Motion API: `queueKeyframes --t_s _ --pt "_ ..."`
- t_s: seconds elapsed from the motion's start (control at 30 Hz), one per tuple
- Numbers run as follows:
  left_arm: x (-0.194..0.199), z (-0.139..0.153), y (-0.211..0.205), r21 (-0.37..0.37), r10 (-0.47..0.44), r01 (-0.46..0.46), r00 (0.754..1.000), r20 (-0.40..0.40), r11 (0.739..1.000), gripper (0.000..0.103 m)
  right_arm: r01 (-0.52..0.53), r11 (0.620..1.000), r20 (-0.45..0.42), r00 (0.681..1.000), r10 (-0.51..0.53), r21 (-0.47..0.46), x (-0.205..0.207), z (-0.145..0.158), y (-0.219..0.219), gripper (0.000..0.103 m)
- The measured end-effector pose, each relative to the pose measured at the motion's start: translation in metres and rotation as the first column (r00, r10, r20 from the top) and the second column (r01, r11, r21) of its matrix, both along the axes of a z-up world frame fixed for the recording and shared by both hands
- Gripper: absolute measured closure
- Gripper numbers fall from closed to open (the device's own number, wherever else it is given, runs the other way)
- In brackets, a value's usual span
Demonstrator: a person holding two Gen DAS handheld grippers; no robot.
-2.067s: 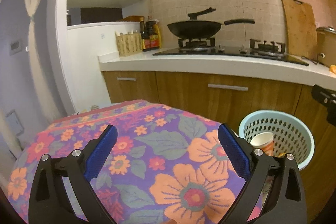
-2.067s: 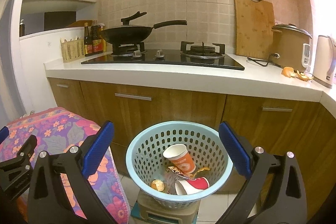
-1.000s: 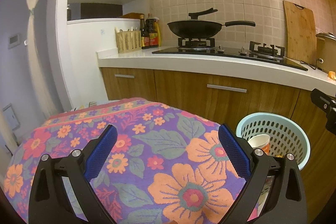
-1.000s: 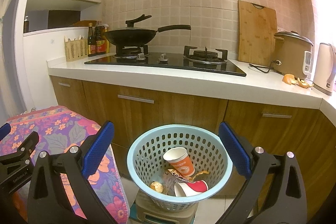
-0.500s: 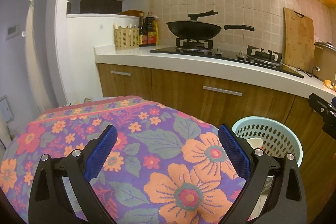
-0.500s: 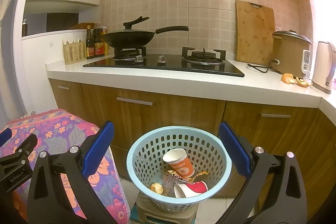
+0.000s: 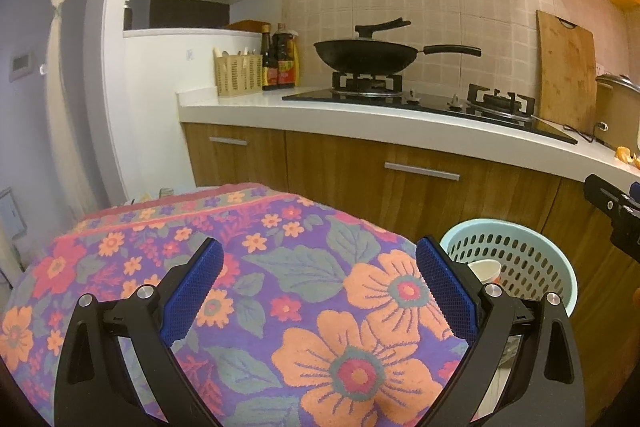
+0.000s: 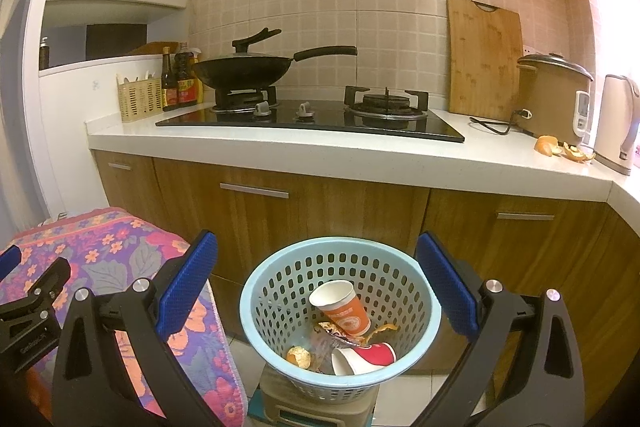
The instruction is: Collect trash
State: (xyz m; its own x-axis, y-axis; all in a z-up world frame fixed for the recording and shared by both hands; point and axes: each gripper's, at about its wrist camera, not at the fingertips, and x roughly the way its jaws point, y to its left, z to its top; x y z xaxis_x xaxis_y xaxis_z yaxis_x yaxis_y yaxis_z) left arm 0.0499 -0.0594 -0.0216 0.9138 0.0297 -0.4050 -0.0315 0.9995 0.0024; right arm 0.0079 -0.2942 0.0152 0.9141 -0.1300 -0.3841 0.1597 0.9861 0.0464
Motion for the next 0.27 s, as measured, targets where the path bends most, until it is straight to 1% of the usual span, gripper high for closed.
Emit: queueKeyframes --t_s 0.1,0.27 --pt "0.0006 0.0006 0.0039 -0.021 0.007 -0.008 1.000 -0.006 1.000 0.009 0.002 1.000 0.003 1.000 -0.002 -0.003 0.0000 0.0001 -0.0004 0.008" --pt "-0.0016 0.0014 0.0059 -0.021 0.016 -0.016 1.000 0.008 1.000 0.009 0.005 1.000 0.008 1.000 -0.005 -0.009 -0.0009 -0.0001 0.0013 0.008"
